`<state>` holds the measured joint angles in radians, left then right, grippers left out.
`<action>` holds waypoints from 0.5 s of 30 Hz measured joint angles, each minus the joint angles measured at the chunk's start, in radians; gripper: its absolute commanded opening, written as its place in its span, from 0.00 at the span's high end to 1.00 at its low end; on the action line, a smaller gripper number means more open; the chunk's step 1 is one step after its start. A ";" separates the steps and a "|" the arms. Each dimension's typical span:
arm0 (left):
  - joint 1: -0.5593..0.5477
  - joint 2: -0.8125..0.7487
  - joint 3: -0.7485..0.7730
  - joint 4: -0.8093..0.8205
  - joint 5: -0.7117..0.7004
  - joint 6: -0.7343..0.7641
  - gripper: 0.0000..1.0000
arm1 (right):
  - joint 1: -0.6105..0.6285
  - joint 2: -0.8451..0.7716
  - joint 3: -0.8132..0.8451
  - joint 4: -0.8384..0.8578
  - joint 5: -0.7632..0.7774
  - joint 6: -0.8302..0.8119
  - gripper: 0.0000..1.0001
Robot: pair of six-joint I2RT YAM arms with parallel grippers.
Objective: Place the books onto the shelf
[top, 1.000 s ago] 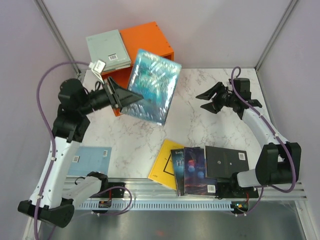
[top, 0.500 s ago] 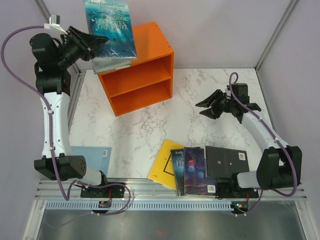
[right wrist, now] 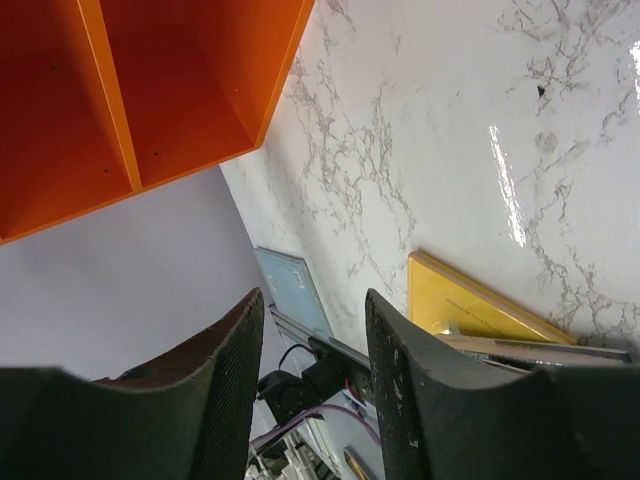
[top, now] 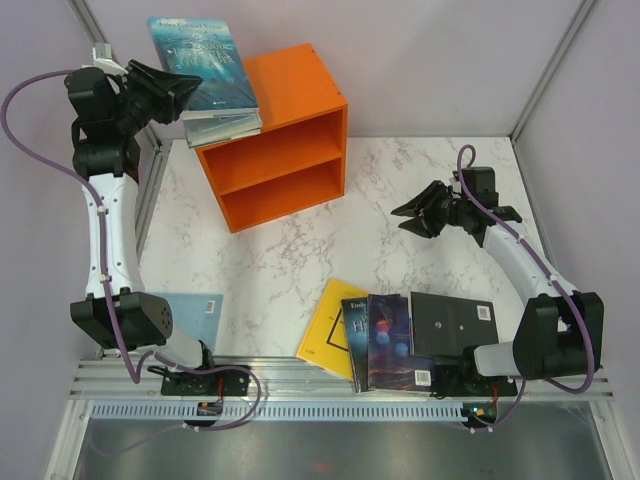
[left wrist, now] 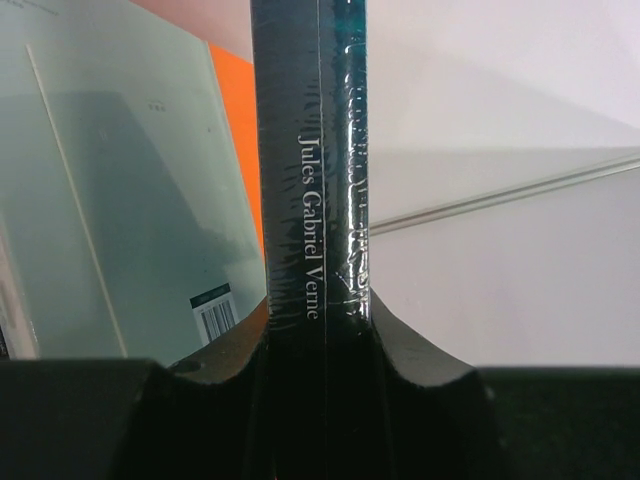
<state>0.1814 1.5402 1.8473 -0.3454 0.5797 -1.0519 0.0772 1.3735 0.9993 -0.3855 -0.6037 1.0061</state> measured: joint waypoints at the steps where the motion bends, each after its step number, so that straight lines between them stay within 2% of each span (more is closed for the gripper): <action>1: 0.001 0.001 0.000 -0.006 0.000 0.000 0.98 | 0.000 0.000 0.000 -0.001 0.000 0.000 0.51; 13: 0.004 0.004 -0.070 -0.025 0.019 -0.019 0.98 | 0.004 0.000 0.000 -0.013 0.016 -0.005 0.53; 15: 0.005 0.004 -0.070 -0.024 0.023 -0.019 0.93 | 0.004 0.000 0.000 -0.013 0.018 -0.007 0.53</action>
<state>0.1864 1.5444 1.7771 -0.3698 0.6022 -1.0710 0.0814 1.3739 0.9993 -0.3985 -0.5854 0.9993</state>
